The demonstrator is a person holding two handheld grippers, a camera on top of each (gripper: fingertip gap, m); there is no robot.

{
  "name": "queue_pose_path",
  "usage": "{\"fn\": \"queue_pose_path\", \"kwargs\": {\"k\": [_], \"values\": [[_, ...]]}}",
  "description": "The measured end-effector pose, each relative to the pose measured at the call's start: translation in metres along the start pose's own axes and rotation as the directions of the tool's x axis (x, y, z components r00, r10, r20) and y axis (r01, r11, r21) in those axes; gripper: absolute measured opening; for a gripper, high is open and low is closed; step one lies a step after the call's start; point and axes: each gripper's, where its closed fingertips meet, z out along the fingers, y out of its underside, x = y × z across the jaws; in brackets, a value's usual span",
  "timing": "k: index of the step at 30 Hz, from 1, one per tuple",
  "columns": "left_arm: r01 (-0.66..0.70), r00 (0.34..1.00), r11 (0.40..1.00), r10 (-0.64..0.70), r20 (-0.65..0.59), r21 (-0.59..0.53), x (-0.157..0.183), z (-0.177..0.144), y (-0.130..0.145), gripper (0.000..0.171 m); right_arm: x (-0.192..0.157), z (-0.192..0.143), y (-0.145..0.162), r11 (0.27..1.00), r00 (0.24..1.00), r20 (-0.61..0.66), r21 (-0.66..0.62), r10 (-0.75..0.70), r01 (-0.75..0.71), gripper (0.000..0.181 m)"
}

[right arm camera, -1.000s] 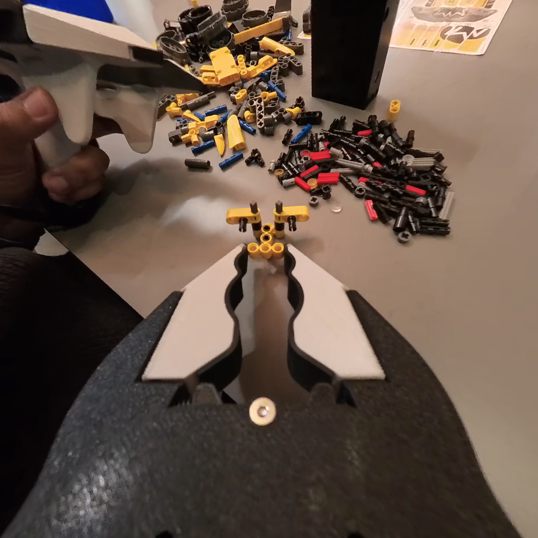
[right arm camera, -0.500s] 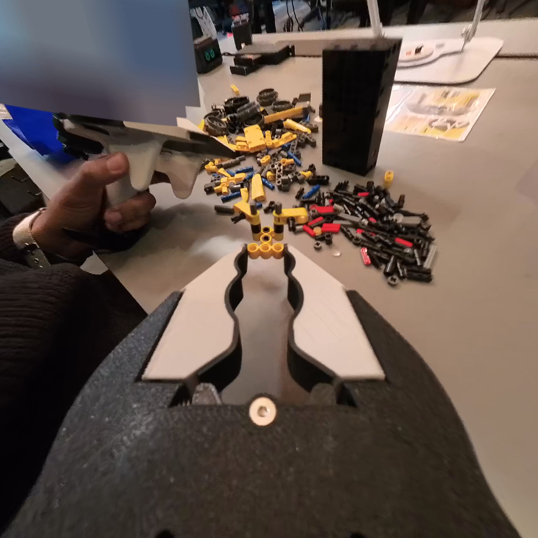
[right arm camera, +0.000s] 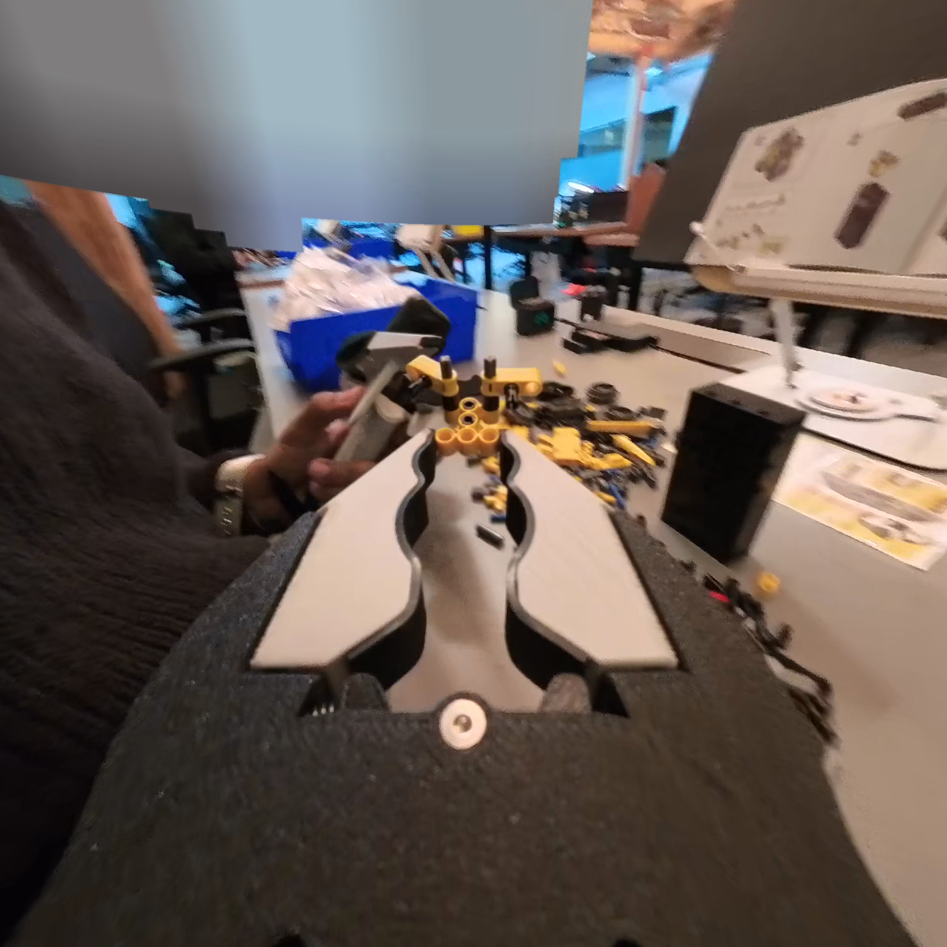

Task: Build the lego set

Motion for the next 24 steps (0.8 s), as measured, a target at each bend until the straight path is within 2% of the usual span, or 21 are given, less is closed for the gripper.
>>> {"fn": "queue_pose_path", "kwargs": {"k": [4, 7, 16, 24], "values": [[-0.150, 0.988, 0.988, 0.148, -0.046, -0.035, 0.024, 0.009, 0.004, 0.032, -0.010, 0.004, -0.020, 0.990, 0.981, 0.174, 0.097, 0.081, -0.099, 0.024], [-0.189, 0.980, 0.979, 0.184, -0.075, -0.074, 0.034, 0.017, 0.011, 0.032, -0.012, 0.007, -0.030, 0.978, 0.962, 0.249, 0.144, 0.113, -0.152, 0.024], [-0.226, 0.972, 0.970, 0.220, -0.079, -0.084, 0.039, 0.022, 0.016, 0.032, -0.023, 0.016, -0.029, 0.979, 0.936, 0.329, 0.106, 0.129, -0.172, 0.023], [-0.337, 0.941, 0.937, 0.335, -0.044, -0.095, 0.043, 0.022, 0.019, 0.031, -0.032, 0.018, -0.029, 0.955, 0.882, 0.414, 0.085, 0.225, -0.283, 0.023]]}}
